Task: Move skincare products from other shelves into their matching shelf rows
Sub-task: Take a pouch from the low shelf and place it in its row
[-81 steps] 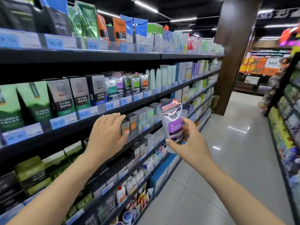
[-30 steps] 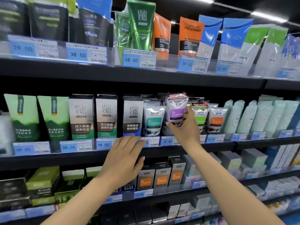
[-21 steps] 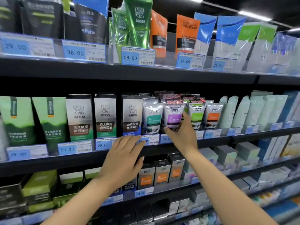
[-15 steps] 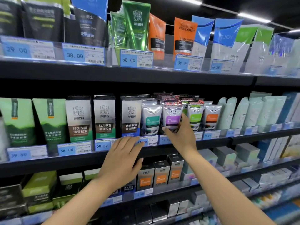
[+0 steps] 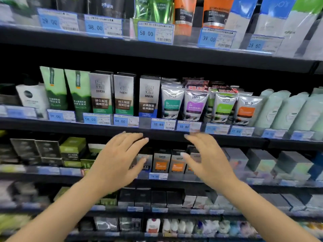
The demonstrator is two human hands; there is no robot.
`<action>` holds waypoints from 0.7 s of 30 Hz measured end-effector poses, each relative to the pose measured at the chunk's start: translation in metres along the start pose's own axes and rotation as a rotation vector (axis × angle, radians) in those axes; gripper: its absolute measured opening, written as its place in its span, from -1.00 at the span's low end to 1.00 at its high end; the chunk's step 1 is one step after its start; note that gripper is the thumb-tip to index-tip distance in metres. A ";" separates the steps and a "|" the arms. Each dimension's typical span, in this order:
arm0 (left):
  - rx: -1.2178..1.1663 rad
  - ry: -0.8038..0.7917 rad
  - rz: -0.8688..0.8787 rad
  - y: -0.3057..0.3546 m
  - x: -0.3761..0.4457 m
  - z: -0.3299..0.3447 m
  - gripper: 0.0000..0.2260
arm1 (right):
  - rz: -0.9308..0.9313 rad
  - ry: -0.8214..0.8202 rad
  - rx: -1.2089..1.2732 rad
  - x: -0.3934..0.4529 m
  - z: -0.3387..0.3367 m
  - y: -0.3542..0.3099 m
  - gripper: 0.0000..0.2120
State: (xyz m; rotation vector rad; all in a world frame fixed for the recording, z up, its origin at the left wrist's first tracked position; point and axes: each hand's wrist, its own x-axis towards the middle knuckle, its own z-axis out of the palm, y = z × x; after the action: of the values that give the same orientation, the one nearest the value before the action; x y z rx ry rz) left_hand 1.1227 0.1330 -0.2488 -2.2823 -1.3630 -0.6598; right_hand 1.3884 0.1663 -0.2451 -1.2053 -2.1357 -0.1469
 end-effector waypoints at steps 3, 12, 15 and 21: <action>0.023 -0.059 -0.091 0.016 -0.037 -0.005 -0.58 | -0.143 -0.110 -0.004 -0.026 0.012 -0.003 -0.54; 0.099 -0.185 -0.442 0.066 -0.169 -0.042 -0.59 | -0.427 -0.316 0.218 -0.064 0.061 -0.073 -0.53; 0.143 -0.204 -0.563 0.068 -0.212 -0.062 -0.59 | -0.530 -0.360 0.283 -0.068 0.076 -0.115 -0.54; 0.234 -0.156 -0.755 0.053 -0.299 -0.106 -0.60 | -0.702 -0.413 0.392 -0.070 0.114 -0.211 -0.56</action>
State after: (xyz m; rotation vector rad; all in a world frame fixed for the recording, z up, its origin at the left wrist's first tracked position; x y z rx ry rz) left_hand 1.0258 -0.1597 -0.3419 -1.6255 -2.2674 -0.4965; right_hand 1.1879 0.0425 -0.3288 -0.2392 -2.7037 0.2303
